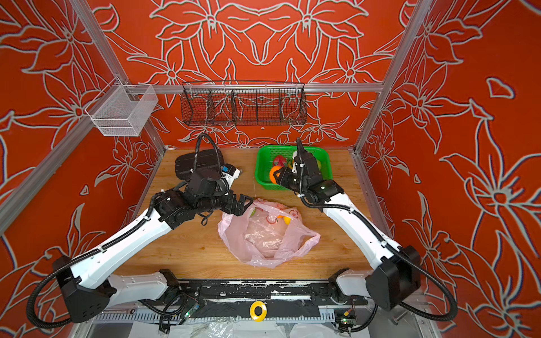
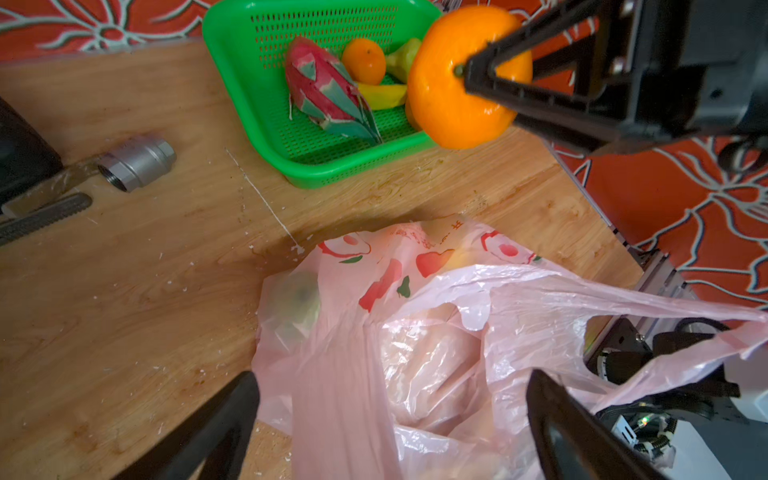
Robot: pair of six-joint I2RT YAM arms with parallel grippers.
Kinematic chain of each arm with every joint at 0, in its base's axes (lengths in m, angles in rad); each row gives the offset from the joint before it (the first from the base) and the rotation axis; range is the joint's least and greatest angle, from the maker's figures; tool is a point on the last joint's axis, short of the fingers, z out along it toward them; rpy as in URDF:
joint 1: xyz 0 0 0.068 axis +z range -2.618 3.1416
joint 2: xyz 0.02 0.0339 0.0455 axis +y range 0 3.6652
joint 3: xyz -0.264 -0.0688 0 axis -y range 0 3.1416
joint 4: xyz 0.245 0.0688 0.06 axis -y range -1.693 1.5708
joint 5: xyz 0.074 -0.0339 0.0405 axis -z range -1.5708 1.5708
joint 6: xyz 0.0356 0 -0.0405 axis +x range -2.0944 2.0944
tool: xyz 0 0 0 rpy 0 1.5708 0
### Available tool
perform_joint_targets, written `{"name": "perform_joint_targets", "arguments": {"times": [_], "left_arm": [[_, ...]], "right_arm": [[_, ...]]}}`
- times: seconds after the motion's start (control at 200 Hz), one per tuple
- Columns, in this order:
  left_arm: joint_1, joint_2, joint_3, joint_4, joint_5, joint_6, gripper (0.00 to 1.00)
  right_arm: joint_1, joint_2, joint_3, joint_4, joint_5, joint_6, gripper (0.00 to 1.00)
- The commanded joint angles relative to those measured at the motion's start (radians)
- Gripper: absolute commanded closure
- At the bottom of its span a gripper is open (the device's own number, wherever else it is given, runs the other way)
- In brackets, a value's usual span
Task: Untie the knot of the plastic bag and take out the fruit
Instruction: Place the fruit in the basket.
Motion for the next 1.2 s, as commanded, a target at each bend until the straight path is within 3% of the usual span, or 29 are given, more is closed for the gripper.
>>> {"name": "perform_joint_targets", "arguments": {"times": [0.0, 0.245, 0.716, 1.196], "left_arm": [[0.002, 0.024, -0.043, 0.006, 0.01, -0.024, 0.02], [0.002, 0.021, -0.166, 0.042, 0.076, -0.102, 0.07], [0.002, -0.129, -0.181, -0.014, 0.005, -0.064, 0.06], [0.002, -0.354, -0.152, 0.033, 0.035, 0.008, 0.05]], "right_arm": [[-0.005, 0.062, 0.06, 0.006, 0.027, -0.073, 0.6], [-0.011, 0.262, 0.179, -0.02, 0.098, -0.176, 0.61], [-0.025, 0.685, 0.526, -0.133, 0.117, -0.25, 0.6], [-0.045, 0.869, 0.613, -0.17, 0.056, -0.225, 0.59]]}}
